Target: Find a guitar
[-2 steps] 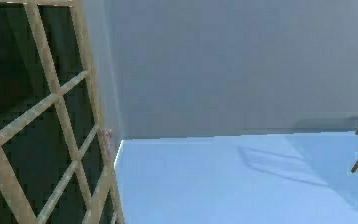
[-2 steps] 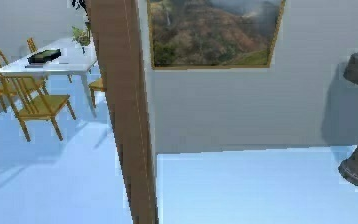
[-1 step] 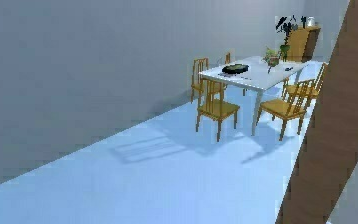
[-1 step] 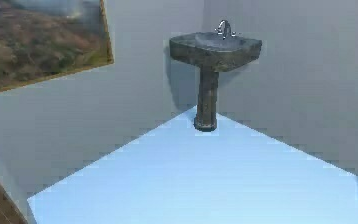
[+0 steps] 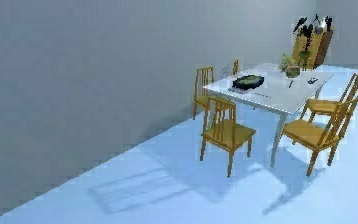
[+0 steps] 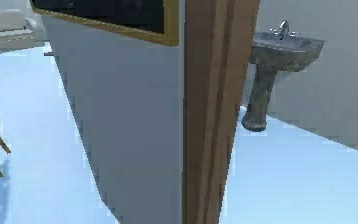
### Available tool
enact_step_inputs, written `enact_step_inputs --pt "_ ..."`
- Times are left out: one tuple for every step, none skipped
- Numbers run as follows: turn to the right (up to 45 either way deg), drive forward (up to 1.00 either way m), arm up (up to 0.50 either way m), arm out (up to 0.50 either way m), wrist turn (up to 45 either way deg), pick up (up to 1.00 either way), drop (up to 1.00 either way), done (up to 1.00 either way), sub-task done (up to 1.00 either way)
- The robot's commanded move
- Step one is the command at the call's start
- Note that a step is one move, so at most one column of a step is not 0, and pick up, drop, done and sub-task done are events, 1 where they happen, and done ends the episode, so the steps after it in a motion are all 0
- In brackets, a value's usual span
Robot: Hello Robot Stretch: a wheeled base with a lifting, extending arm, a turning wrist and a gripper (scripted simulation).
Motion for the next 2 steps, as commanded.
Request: enact_step_inputs --pt "39.0 0.0 0.0 0.0 0.0 0.0 0.0 0.0 0.0" --pt "0.0 1.0 0.0 0.0 0.0 0.0 0.0 0.0 0.0"
